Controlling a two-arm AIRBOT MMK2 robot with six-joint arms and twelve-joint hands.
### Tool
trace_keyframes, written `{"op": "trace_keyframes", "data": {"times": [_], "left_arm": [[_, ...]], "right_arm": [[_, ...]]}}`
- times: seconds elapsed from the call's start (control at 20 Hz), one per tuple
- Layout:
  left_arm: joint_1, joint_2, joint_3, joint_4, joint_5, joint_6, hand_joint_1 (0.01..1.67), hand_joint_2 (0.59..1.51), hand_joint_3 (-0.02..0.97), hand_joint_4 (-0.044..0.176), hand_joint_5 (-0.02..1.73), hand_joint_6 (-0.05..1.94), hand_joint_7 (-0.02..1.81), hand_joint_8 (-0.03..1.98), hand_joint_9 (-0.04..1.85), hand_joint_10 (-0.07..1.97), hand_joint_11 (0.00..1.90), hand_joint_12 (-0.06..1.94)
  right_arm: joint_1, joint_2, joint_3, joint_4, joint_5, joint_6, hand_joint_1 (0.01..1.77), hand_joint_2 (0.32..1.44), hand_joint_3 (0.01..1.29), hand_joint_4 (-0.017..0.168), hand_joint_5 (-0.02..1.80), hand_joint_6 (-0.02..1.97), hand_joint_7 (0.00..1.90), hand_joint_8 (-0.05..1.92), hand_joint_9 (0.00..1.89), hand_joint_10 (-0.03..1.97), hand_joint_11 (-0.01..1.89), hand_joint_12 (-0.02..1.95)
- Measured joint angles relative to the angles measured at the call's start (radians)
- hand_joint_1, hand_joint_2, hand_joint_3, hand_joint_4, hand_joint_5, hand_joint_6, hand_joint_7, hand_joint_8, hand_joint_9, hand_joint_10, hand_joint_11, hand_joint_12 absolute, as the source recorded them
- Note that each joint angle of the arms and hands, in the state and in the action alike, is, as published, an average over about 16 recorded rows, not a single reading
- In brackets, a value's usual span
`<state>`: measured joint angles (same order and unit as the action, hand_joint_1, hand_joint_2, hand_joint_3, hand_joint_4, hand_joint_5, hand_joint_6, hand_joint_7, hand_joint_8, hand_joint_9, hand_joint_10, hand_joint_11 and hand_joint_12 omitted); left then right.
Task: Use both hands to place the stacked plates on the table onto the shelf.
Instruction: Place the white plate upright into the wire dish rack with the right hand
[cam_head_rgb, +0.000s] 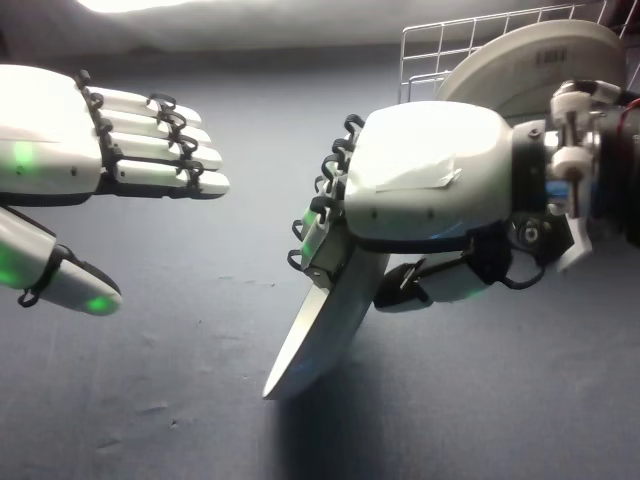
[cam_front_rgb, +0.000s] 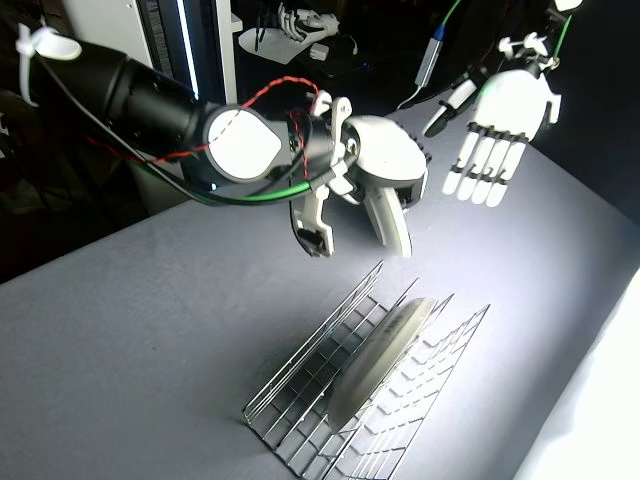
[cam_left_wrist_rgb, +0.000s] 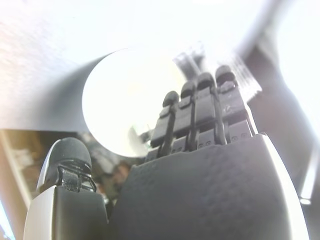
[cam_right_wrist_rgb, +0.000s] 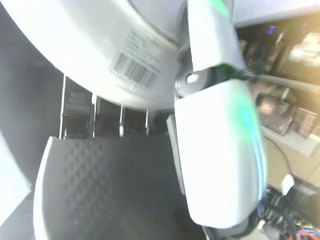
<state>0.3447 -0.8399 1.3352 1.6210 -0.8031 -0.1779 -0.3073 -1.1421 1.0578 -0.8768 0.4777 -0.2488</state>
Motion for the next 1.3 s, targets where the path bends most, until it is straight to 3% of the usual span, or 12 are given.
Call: {"op": "trace_keyframes", "data": {"times": [0.4, 0.8, 1.05, 1.3], "left_arm": [[-0.039, 0.051, 0.001, 0.028, -0.024, -0.042, 0.02, 1.14, 0.02, 0.003, 0.02, 0.01, 0.02, 0.01, 0.02, 0.02, 0.02, 0.01], [-0.047, 0.056, 0.028, 0.062, -0.033, -0.054, 0.02, 1.14, 0.02, 0.003, 0.02, 0.01, 0.01, 0.01, 0.02, 0.02, 0.02, 0.01], [-0.041, 0.042, 0.063, 0.087, -0.03, -0.055, 0.02, 1.14, 0.019, 0.003, 0.02, 0.01, 0.01, 0.01, 0.02, 0.02, 0.02, 0.01], [-0.032, 0.029, 0.094, 0.112, -0.024, -0.055, 0.02, 1.14, 0.02, 0.003, 0.02, 0.01, 0.01, 0.01, 0.02, 0.02, 0.02, 0.01]], "right_arm": [[0.045, 0.078, -0.073, 0.359, -0.045, 0.004, 1.27, 1.02, 0.01, -0.003, 0.95, 0.88, 0.9, 1.22, 1.01, 1.04, 0.91, 1.42], [0.085, 0.116, -0.092, 0.725, -0.106, 0.007, 1.3, 1.02, 0.01, -0.005, 0.93, 0.87, 0.91, 1.17, 1.0, 1.09, 0.92, 1.42], [0.099, 0.132, -0.092, 0.855, -0.129, 0.008, 1.32, 1.02, 0.01, -0.007, 0.92, 0.87, 0.9, 1.16, 1.0, 1.13, 0.93, 1.41], [0.099, 0.152, -0.082, 0.904, -0.133, 0.007, 1.34, 1.02, 0.01, -0.008, 0.9, 0.88, 0.89, 1.15, 0.99, 1.17, 0.94, 1.41]]}}
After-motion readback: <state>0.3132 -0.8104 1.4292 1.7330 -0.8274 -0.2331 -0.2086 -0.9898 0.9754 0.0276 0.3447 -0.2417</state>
